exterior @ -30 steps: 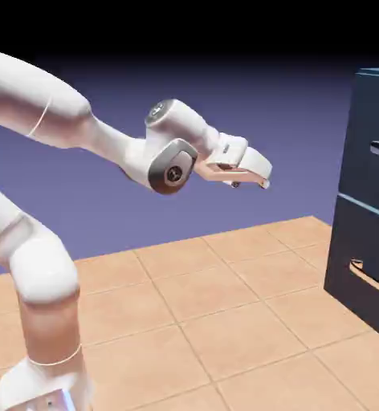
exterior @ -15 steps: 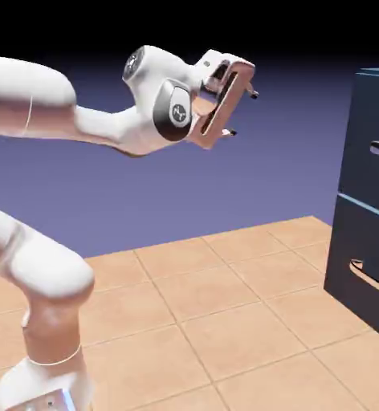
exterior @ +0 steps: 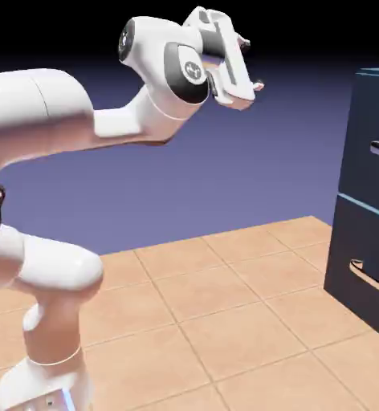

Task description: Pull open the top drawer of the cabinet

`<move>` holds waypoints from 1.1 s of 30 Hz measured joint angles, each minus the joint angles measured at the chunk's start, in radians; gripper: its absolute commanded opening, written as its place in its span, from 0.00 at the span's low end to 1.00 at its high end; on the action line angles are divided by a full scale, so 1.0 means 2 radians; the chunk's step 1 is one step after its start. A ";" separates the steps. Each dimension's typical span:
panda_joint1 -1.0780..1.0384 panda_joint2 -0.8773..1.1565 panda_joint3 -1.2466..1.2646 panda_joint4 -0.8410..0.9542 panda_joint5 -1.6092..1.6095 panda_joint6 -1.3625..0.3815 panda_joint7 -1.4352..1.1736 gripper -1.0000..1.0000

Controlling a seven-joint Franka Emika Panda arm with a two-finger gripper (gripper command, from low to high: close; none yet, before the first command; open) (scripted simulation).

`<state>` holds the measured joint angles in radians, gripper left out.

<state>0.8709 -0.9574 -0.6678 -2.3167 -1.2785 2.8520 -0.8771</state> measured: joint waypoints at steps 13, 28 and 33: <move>0.150 -0.068 -0.117 0.086 -0.223 -0.032 -0.283 1.00; 0.323 -0.146 -0.251 0.186 -0.481 -0.070 -0.609 1.00; 0.381 -0.172 -0.296 0.219 -0.567 -0.082 -0.718 1.00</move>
<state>1.6327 -1.3011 -1.2602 -1.8791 -2.4124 2.6880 -2.3122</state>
